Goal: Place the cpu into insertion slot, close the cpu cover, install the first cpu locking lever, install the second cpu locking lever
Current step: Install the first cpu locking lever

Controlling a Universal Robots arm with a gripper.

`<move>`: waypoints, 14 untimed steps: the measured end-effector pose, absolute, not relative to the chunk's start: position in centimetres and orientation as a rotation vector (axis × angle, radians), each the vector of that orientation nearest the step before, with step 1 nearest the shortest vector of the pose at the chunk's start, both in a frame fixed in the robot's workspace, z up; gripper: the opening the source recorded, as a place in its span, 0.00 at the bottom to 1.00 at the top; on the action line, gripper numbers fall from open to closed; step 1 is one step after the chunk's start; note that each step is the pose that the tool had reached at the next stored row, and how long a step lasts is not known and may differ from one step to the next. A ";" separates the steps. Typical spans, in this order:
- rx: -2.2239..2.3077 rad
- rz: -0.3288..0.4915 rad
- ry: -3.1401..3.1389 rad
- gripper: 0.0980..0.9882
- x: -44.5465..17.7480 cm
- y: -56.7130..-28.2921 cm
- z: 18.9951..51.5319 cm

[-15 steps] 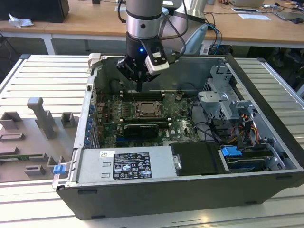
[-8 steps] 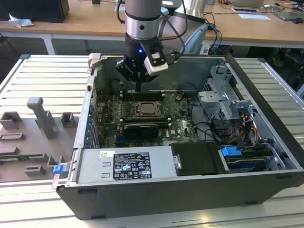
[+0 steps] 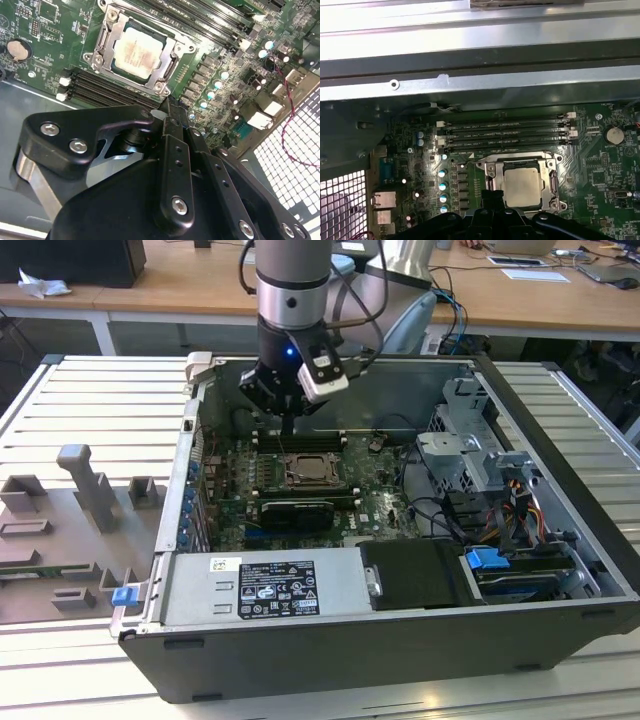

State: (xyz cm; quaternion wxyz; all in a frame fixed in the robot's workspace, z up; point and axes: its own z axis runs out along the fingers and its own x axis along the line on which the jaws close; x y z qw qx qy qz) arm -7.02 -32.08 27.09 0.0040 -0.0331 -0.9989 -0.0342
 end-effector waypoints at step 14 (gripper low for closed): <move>0.015 -0.116 -3.153 0.01 -8.6 -32.1 26.6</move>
